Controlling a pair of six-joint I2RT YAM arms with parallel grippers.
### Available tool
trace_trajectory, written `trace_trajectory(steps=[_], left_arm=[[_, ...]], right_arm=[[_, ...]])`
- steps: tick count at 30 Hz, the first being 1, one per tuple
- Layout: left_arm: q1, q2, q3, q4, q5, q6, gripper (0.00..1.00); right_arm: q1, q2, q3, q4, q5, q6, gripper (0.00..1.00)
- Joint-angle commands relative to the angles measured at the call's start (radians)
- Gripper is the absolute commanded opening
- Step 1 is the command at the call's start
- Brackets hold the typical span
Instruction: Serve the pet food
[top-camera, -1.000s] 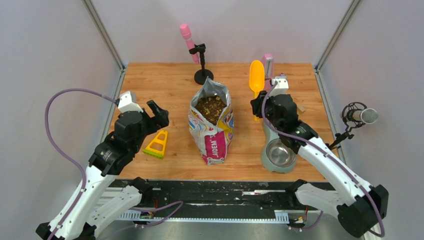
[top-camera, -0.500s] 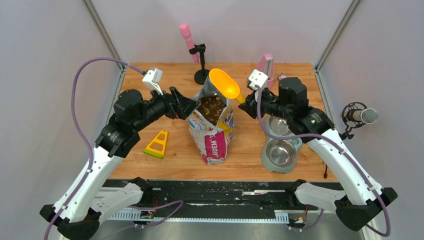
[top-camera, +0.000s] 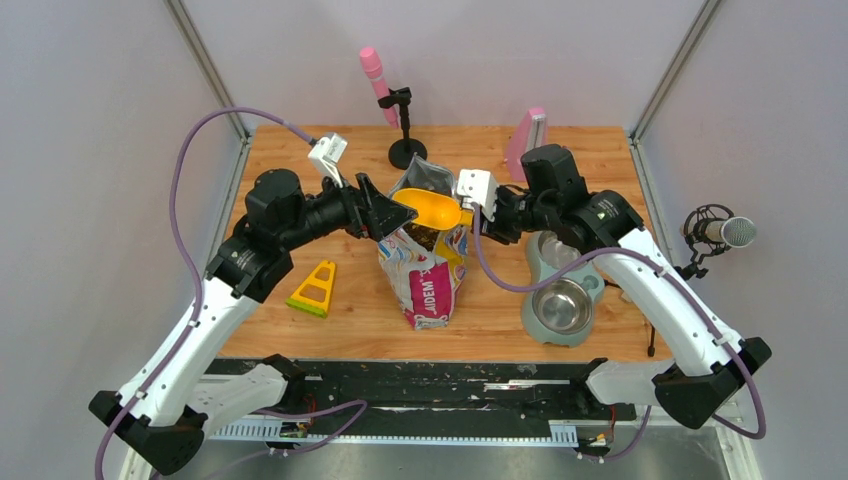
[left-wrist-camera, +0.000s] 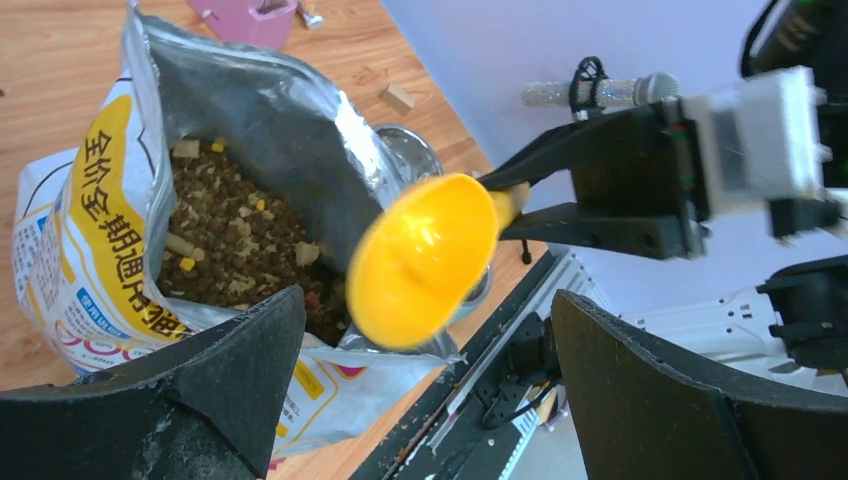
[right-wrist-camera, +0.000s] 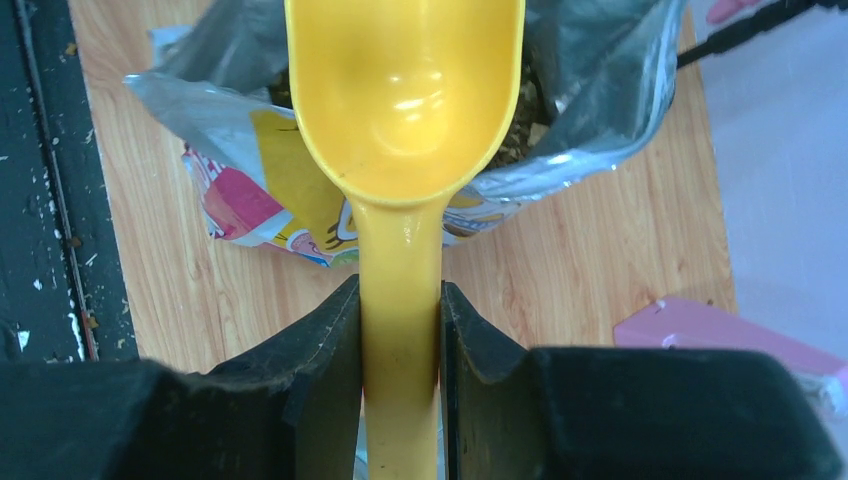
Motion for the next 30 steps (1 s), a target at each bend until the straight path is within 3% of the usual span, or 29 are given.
trace_trajectory(steps=[1, 5, 9, 16, 22, 24, 27, 29, 30], left_arm=[[0.003, 0.004, 0.015, -0.023, -0.026, -0.012, 1.0], [0.003, -0.006, 0.004, -0.015, -0.031, -0.009, 0.96], [0.003, -0.003, -0.011, -0.002, 0.005, -0.015, 0.74], [0.003, -0.01, -0.052, 0.028, 0.105, -0.02, 0.62], [0.003, -0.001, -0.045, 0.003, 0.073, -0.021, 0.41], [0.003, 0.0, -0.052, 0.011, 0.076, -0.022, 0.32], [0.003, -0.002, -0.066, 0.027, 0.084, -0.027, 0.02], [0.003, -0.008, -0.075, 0.044, 0.082, -0.027, 0.0], [0.003, -0.016, -0.078, 0.059, 0.079, -0.032, 0.0]], right_arm=[[0.022, -0.022, 0.074, -0.056, -0.111, -0.136, 0.0], [0.04, -0.023, 0.079, -0.072, -0.102, -0.145, 0.0], [0.044, -0.031, 0.096, -0.059, -0.125, -0.143, 0.0], [0.043, -0.031, 0.142, -0.039, -0.125, -0.122, 0.0], [0.047, -0.032, 0.142, -0.081, -0.156, -0.178, 0.0], [0.048, -0.038, 0.132, -0.076, -0.161, -0.186, 0.0], [0.048, -0.044, 0.132, -0.057, -0.167, -0.177, 0.0], [0.048, -0.048, 0.126, -0.031, -0.154, -0.164, 0.0], [0.048, -0.053, 0.117, 0.002, -0.14, -0.14, 0.07]])
